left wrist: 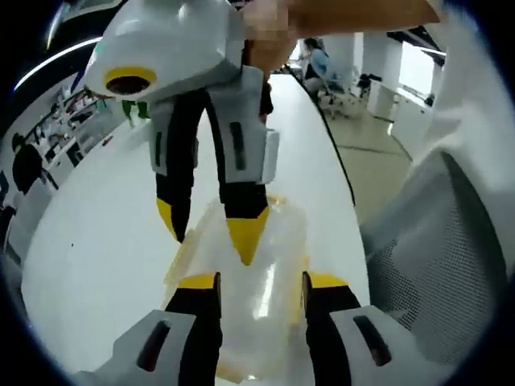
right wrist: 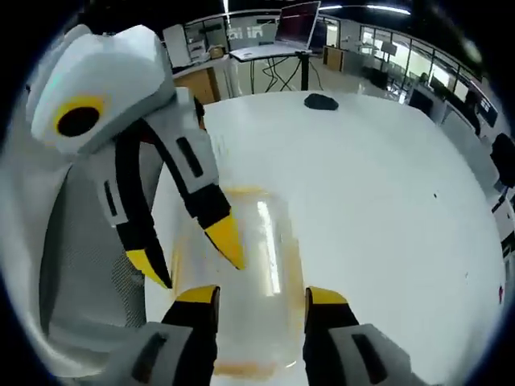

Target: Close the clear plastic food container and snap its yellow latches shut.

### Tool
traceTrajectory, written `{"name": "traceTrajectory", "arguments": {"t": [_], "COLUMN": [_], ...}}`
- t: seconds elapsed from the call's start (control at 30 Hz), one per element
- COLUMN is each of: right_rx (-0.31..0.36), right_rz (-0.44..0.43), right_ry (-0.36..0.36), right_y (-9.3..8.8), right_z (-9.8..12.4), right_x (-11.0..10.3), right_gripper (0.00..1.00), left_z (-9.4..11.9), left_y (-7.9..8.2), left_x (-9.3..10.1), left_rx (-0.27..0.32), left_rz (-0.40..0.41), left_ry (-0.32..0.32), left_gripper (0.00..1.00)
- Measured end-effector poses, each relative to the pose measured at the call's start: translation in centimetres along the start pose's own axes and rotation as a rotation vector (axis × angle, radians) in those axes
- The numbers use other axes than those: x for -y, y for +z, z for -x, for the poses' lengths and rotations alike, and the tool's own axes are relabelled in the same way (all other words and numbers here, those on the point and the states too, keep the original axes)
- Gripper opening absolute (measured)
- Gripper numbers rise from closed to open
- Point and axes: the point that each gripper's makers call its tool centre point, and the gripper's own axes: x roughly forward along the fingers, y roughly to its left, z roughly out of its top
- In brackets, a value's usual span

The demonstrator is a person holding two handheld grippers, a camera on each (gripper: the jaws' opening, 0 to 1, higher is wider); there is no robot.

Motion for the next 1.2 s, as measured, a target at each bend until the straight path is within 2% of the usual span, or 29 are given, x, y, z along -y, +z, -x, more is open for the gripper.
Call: {"name": "traceTrajectory", "arguments": {"t": [0.03, 0.1, 0.2, 0.3, 0.47, 0.67, 0.77, 0.83, 0.97, 1.0, 1.1, 1.2], "right_rx": [0.004, 0.03, 0.083, 0.1, 0.085, 0.061, 0.043, 0.012, -0.01, -0.02, -0.045, -0.078], "right_rz": [0.003, 0.005, -0.018, -0.023, -0.011, -0.002, -0.002, 0.018, 0.003, 0.005, 0.008, 0.031], "right_ry": [0.001, -0.004, -0.018, -0.02, -0.017, -0.021, -0.004, -0.009, -0.017, -0.025, -0.017, -0.021], "right_y": [-0.3, -0.4, 0.0, 0.1, -0.5, -1.7, -2.1, -2.5, -2.7, -2.9, -3.1, -3.4], "right_z": [0.2, 0.5, 1.0, 1.3, 1.4, 1.3, 1.2, 1.2, 0.8, 0.7, 0.2, -0.4], "right_x": [-0.3, -0.5, -0.5, -0.8, -1.4, -1.7, -2.2, -2.3, -2.2, -2.1, -2.4, -2.5], "right_gripper": [0.44, 0.46, 0.47, 0.5, 0.54, 0.66, 0.73, 0.75, 0.83, 0.84, 0.84, 0.85], "left_z": [0.0, 0.2, 0.4, 0.7, 1.7, 2.8, 3.1, 3.2, 3.1, 3.1, 2.8, 2.2], "left_y": [0.0, 0.2, 0.4, 0.3, -0.4, -1.3, -2.4, -2.8, -3.8, -4.4, -4.8, -5.0], "left_x": [0.0, 0.2, 0.1, -0.2, -1.1, -2.4, -2.9, -3.0, -3.2, -3.4, -3.4, -3.0], "left_rx": [0.002, 0.007, 0.016, 0.016, 0.001, -0.023, -0.079, -0.095, -0.138, -0.174, -0.195, -0.224], "left_rz": [-0.024, -0.019, -0.024, -0.031, -0.037, -0.038, -0.055, -0.066, -0.092, -0.122, -0.126, -0.173], "left_ry": [0.002, -0.016, -0.021, -0.031, -0.029, -0.023, -0.035, -0.044, -0.071, -0.077, -0.098, -0.126], "left_gripper": [0.41, 0.42, 0.46, 0.48, 0.51, 0.59, 0.63, 0.65, 0.68, 0.68, 0.75, 0.83]}}
